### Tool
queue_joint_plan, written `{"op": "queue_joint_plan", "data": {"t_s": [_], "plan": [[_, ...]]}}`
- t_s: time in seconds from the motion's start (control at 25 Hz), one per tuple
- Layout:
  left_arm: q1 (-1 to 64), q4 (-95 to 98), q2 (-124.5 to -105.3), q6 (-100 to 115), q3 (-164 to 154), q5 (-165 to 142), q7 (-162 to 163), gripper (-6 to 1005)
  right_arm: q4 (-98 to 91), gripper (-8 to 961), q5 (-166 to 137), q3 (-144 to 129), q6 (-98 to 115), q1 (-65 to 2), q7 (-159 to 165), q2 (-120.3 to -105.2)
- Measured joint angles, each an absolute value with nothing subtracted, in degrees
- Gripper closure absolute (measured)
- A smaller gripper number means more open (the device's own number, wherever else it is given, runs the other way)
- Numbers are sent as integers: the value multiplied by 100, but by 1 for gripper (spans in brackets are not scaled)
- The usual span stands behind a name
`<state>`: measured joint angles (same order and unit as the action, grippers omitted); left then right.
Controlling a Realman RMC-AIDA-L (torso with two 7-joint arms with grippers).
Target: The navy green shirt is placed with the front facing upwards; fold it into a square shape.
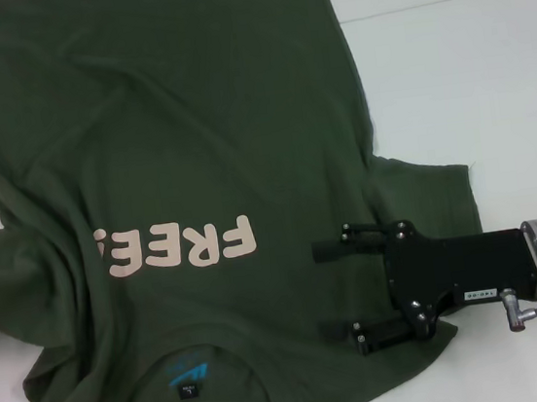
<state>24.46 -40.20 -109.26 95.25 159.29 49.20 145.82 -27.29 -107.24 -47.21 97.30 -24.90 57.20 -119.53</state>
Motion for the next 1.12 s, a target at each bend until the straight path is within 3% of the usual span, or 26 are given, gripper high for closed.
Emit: {"op": "queue_joint_plan", "data": {"t_s": [1.12], "plan": [[2053,-4607,-10940,9160,16487,5458,14688,1001,-2742,25,-10723,-4605,9633,-2606,5741,-11962]]}}
